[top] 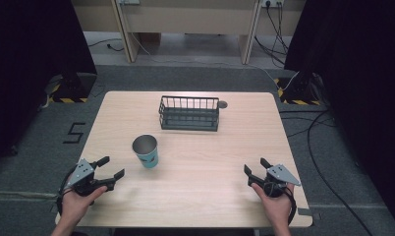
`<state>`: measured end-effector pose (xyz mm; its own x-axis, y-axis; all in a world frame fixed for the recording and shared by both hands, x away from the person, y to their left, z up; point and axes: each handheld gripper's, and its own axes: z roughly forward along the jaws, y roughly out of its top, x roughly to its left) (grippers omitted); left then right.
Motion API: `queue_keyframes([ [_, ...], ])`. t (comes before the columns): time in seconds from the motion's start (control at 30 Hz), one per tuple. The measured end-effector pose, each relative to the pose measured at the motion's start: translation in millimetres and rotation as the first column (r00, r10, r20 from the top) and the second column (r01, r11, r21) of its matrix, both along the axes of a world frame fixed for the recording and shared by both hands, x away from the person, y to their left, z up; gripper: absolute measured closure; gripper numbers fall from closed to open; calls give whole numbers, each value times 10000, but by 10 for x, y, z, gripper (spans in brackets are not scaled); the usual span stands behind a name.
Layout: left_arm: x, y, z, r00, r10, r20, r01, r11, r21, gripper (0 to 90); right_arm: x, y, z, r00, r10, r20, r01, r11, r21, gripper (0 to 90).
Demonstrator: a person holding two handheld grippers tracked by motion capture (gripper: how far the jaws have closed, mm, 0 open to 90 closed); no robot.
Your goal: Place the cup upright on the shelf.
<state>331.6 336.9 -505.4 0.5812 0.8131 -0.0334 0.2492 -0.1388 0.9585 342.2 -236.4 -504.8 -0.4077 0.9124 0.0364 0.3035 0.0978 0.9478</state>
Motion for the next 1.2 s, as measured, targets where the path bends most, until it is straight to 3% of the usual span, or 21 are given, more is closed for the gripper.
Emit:
queue_keyframes([
  [0.17,3,-54,18,10000,-63,30,63,9996,-275,147,-28,-2,-7,10000,-56,78,57,9999,-146,288],
  [0.4,83,-207,50,9993,-366,12,366,9992,-142,145,-43,52,11,9999,112,111,-112,9999,-9,287],
  [0.53,145,-348,69,9969,-785,50,785,9969,88,145,-32,79,6,9997,218,136,-217,9997,-113,287],
  [1.2,513,-667,23,9939,-1061,-313,1063,9943,71,143,-28,70,-6,9997,230,71,-230,9997,-72,289],
])
